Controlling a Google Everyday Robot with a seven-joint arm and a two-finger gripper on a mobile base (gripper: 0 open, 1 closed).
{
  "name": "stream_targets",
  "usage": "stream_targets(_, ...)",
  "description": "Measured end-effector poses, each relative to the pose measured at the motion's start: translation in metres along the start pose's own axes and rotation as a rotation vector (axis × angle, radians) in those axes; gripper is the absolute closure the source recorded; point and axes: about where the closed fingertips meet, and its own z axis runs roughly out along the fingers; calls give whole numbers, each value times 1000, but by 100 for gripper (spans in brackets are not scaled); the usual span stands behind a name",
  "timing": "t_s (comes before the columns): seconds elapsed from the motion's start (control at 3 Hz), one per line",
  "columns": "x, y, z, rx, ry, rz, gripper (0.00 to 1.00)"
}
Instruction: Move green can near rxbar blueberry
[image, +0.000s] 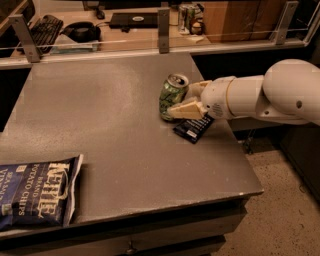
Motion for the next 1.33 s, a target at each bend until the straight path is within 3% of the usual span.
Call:
stream_targets(0.33,3,-5,-18,-6,-14,-28,0)
stream_targets(1.0,18,-21,-100,-5,-95,-95,0)
stream_targets(1.33,23,-24,-111,10,-94,-111,0)
